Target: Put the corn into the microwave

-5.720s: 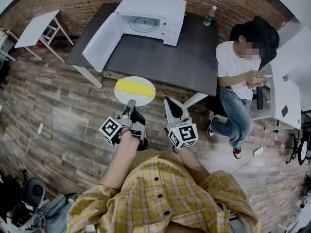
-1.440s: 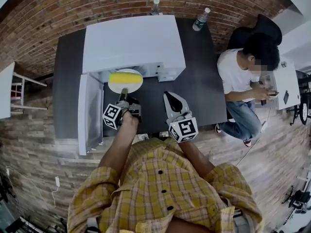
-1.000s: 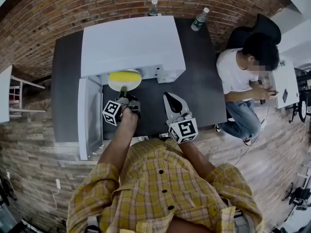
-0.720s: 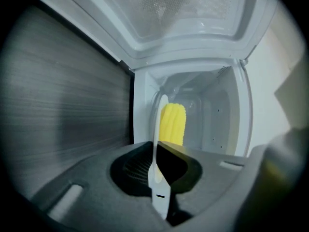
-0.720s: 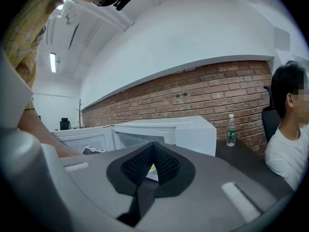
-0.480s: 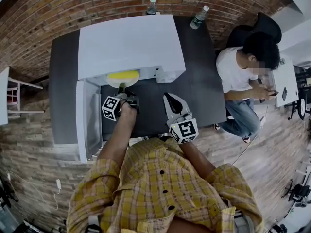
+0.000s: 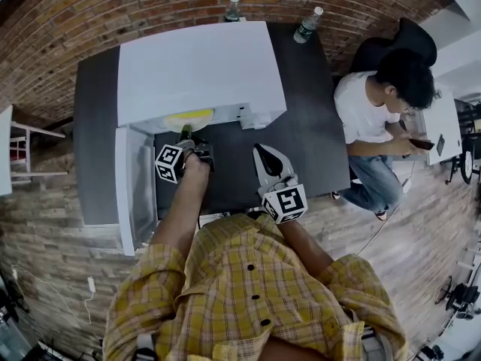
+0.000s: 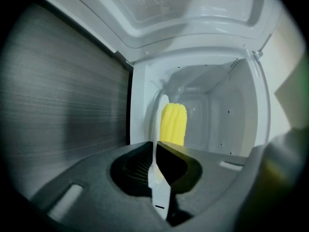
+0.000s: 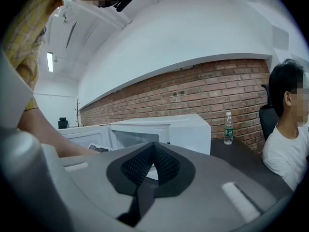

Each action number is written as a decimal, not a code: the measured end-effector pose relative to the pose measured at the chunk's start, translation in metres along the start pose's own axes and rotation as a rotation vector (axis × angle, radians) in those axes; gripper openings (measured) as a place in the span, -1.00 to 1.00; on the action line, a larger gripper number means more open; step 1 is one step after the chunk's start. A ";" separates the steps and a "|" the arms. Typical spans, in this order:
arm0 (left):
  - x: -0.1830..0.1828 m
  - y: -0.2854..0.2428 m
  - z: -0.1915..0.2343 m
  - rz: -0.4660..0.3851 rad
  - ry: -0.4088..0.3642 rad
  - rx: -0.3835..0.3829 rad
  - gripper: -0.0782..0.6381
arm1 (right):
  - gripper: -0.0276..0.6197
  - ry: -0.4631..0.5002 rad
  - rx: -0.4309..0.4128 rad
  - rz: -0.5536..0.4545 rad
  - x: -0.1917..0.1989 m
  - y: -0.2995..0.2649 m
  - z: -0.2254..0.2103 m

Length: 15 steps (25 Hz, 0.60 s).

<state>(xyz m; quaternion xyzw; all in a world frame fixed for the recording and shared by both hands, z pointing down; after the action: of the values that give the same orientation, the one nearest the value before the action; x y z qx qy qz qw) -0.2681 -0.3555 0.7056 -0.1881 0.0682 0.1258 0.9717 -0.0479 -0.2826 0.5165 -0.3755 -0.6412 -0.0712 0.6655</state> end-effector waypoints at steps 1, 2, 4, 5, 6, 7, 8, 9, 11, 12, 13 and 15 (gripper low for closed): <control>0.000 -0.001 -0.001 -0.001 0.001 -0.002 -0.73 | -0.93 0.001 -0.001 0.000 0.000 0.000 0.000; -0.001 -0.002 -0.002 -0.003 0.000 -0.004 -0.72 | -0.93 0.002 -0.001 0.000 -0.001 -0.001 -0.001; -0.002 -0.005 -0.004 -0.005 0.004 -0.006 -0.71 | -0.93 0.004 -0.002 0.000 -0.001 -0.002 -0.001; -0.002 -0.006 -0.004 -0.008 0.006 -0.008 -0.71 | -0.93 0.004 -0.002 0.000 -0.002 -0.003 -0.002; -0.003 -0.007 -0.004 -0.012 0.008 -0.012 -0.71 | -0.93 0.004 -0.001 0.000 -0.001 -0.003 -0.002; -0.003 -0.006 -0.004 -0.017 0.009 -0.016 -0.71 | -0.93 0.003 -0.001 0.000 -0.001 -0.003 -0.003; -0.003 -0.006 -0.003 -0.022 0.008 -0.021 -0.71 | -0.93 0.001 -0.001 0.001 -0.001 -0.002 -0.004; -0.002 -0.005 -0.003 -0.026 0.007 -0.026 -0.71 | -0.93 -0.001 0.000 0.002 -0.001 -0.002 -0.005; -0.002 -0.005 -0.003 -0.033 0.001 -0.041 -0.71 | -0.93 -0.004 0.001 0.002 -0.001 -0.001 -0.006; -0.003 -0.005 -0.004 -0.034 -0.002 -0.051 -0.71 | -0.93 -0.005 0.000 0.000 -0.002 -0.001 -0.007; -0.003 -0.005 -0.004 -0.035 -0.006 -0.065 -0.70 | -0.93 -0.006 -0.001 -0.001 -0.003 -0.002 -0.007; -0.003 -0.005 -0.003 -0.034 0.000 -0.095 -0.66 | -0.93 -0.006 -0.003 -0.002 -0.003 -0.003 -0.009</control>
<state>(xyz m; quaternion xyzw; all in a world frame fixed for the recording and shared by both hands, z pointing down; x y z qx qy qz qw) -0.2697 -0.3616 0.7054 -0.2354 0.0591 0.1126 0.9636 -0.0430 -0.2906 0.5158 -0.3762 -0.6433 -0.0718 0.6630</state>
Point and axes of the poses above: the fingertips, and each gripper's own axes: y backward along the fingers, z to its left, x out of its underside, the point moved 2 cm from there along y, backward along the fingers, and after that the axes turned 14 degrees about z, right-handed, at the moved point
